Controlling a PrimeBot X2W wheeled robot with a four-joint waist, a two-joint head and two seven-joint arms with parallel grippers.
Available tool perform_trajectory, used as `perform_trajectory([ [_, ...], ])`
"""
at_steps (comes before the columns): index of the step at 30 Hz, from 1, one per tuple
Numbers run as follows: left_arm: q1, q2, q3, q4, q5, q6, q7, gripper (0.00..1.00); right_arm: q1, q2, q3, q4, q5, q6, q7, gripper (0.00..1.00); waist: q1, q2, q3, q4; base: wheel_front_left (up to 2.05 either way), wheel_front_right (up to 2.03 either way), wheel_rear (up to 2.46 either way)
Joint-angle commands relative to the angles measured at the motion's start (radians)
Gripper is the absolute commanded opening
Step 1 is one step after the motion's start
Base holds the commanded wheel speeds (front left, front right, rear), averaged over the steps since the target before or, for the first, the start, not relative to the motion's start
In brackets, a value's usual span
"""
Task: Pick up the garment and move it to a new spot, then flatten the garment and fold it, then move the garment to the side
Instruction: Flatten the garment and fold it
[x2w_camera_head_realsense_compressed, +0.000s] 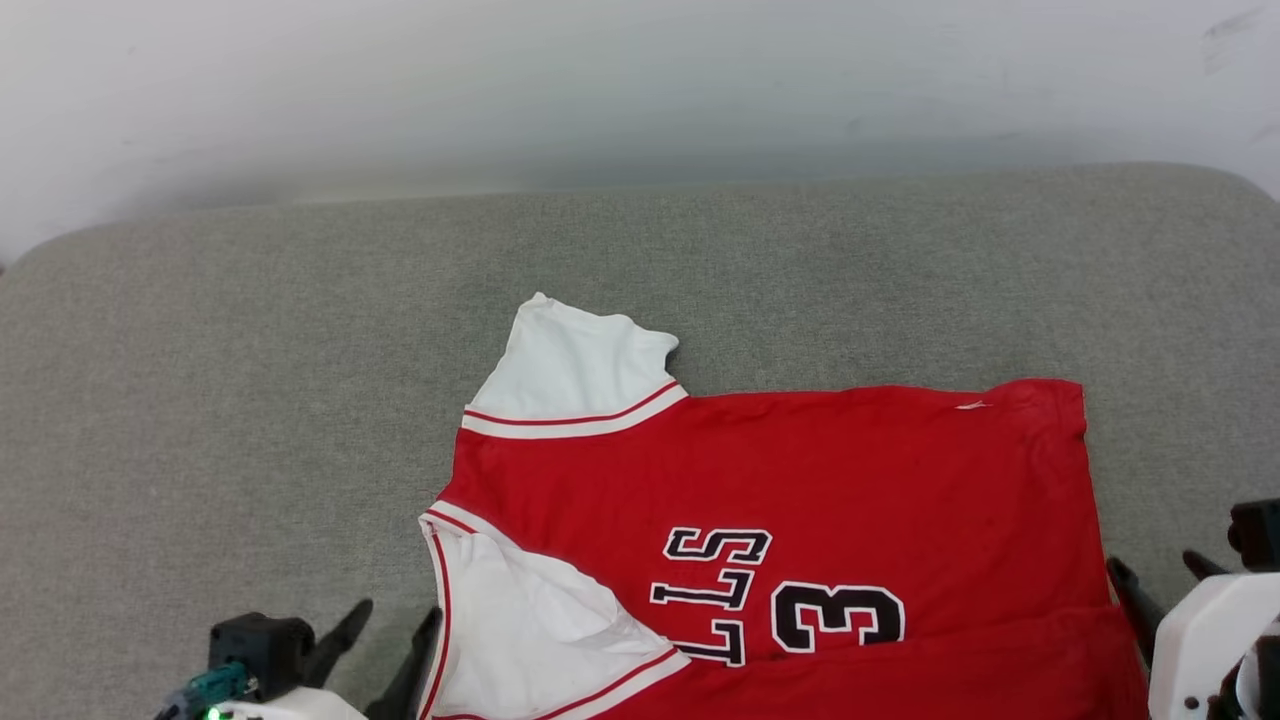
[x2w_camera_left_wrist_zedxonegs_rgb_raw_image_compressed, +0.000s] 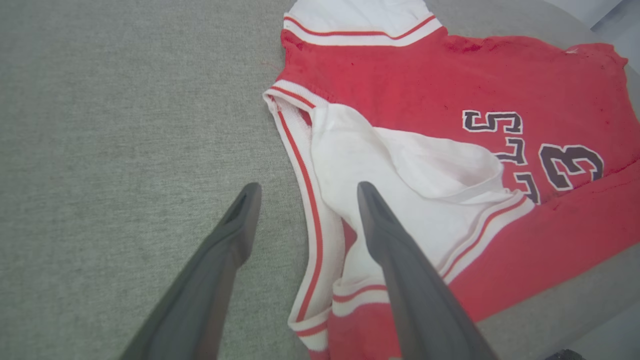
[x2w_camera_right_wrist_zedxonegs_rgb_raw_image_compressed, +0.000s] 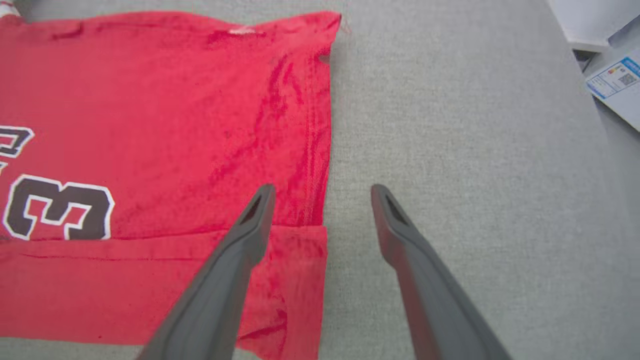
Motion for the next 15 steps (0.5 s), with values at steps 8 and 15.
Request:
perform_trajectory([
  [8,-0.042,-0.074,0.132,-0.028,0.113,0.008,-0.182,1.0,-0.086,0.035,0.031,-0.068,-0.012,-0.001,-0.301,1.0,0.0,-0.0001,-0.027,-0.019,0.0,0.0,0.0],
  [15,0.004,-0.215,0.335,-0.128,0.294,-0.055,-0.185,1.0,-0.089,0.067,0.075,-0.079,-0.015,-0.001,-0.501,1.0,0.0,-0.0001,-0.023,-0.03,0.0,0.0,0.0],
])
